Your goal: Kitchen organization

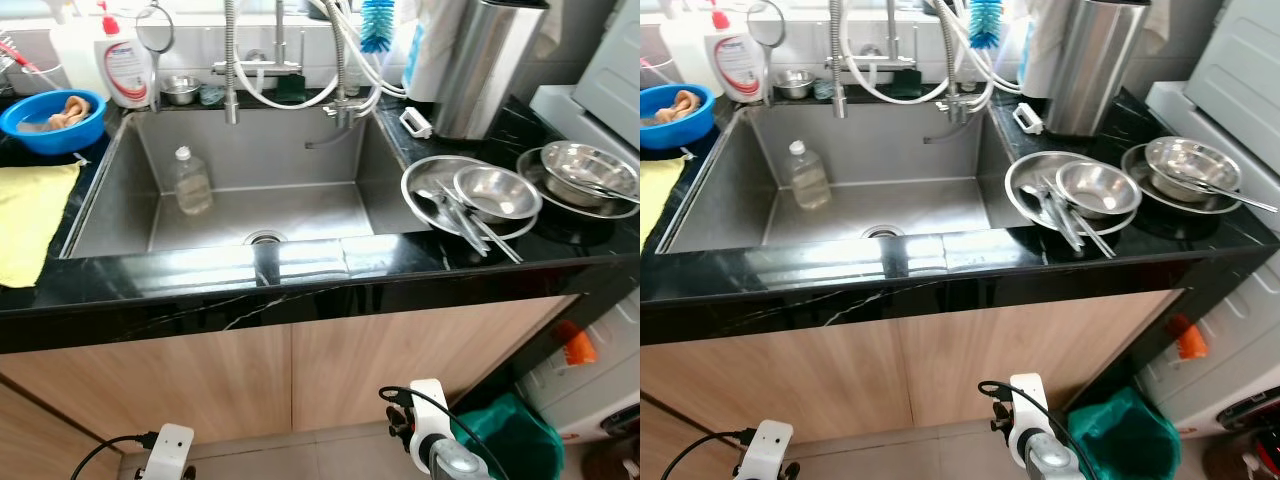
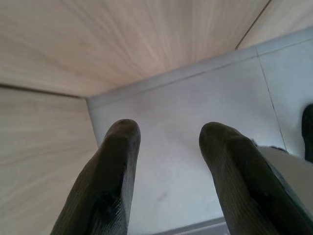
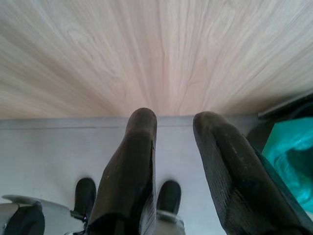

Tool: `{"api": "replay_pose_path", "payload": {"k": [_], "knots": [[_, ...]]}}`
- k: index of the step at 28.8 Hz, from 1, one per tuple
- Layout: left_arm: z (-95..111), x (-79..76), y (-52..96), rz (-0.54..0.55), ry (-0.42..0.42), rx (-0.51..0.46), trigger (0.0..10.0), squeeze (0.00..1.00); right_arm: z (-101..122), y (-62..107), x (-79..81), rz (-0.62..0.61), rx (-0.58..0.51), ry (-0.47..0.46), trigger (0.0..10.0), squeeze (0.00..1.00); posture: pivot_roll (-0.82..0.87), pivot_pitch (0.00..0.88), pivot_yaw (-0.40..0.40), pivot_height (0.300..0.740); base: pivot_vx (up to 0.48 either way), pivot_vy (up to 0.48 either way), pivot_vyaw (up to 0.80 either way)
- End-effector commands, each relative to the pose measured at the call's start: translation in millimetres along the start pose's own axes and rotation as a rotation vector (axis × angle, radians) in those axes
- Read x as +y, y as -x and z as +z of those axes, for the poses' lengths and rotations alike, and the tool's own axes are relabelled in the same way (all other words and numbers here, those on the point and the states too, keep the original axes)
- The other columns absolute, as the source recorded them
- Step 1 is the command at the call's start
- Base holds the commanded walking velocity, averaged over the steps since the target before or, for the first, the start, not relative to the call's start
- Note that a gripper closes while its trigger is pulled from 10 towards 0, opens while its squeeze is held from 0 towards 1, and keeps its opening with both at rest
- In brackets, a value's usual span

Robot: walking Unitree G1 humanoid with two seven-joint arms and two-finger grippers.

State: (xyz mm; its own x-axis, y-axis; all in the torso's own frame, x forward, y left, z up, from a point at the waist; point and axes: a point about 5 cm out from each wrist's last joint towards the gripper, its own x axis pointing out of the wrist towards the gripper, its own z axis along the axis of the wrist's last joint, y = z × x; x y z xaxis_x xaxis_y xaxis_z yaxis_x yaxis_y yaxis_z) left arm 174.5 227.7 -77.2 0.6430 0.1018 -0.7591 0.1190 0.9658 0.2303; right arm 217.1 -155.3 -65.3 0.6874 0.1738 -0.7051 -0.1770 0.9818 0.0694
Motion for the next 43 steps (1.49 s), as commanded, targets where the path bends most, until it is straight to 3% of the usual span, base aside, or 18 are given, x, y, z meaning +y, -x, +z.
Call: {"api": "replay_pose_path", "payload": {"k": [1,9,13,18,28,37,43], "knots": [[-3.0,-1.8,1.2,-0.003,-0.024,-0.004,10.0,0.00,0.2,0.5,0.5,0.009,-0.015,0.012,10.0,0.00,-0.03,0.000,-0.032,0.740,0.000,0.000,0.00],[-3.4,-1.9,2.0,0.018,-0.027,-0.020,10.0,0.00,-2.0,1.4,-1.2,-0.007,-0.012,0.030,10.0,0.00,-0.02,0.000,-0.038,0.740,0.000,0.000,0.00],[-7.8,-4.7,2.3,0.011,-0.010,0.013,10.0,0.00,-13.6,3.2,-4.2,-0.046,0.060,-0.087,10.0,0.00,-0.01,0.000,-0.050,0.740,0.000,0.000,0.00],[-8.9,-6.4,2.5,0.001,-0.014,0.018,10.0,0.00,-20.0,4.3,-6.5,-0.070,0.121,-0.089,10.0,0.00,-0.01,0.000,-0.055,0.740,0.000,0.000,0.00],[-8.2,-6.8,2.0,-0.005,-0.018,0.023,10.0,0.00,-15.5,3.2,-4.7,-0.014,0.110,-0.039,10.0,0.00,-0.02,0.000,-0.056,0.740,0.000,0.404,0.46],[-4.2,-5.9,1.2,-0.001,-0.025,0.002,10.0,0.00,-13.5,2.5,-5.3,-0.018,0.112,-0.047,10.0,0.00,-0.02,0.000,-0.058,0.740,0.000,0.000,0.00],[0.9,-5.8,1.0,-0.015,-0.094,-0.040,10.0,0.00,-7.9,2.4,-7.1,-0.054,0.041,-0.054,10.0,0.00,-0.01,0.000,-0.057,0.740,0.000,0.000,0.00]]}}
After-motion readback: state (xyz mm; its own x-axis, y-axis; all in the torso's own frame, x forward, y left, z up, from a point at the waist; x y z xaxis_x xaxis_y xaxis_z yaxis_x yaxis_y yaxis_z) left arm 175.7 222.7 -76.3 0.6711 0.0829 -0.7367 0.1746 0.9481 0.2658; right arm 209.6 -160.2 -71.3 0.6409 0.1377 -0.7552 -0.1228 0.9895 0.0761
